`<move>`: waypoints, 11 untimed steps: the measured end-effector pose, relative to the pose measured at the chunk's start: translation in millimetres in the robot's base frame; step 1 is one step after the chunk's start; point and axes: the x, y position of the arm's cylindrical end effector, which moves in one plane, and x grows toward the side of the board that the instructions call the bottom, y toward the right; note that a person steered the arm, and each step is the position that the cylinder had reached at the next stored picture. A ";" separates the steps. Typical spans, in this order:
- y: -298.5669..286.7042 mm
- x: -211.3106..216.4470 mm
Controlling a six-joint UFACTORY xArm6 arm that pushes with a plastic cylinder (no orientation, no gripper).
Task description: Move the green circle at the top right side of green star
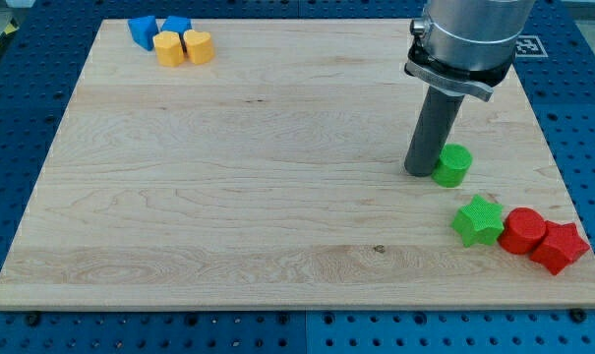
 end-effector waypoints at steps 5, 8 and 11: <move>34.1 -3.6; 41.3 -3.5; 55.3 17.8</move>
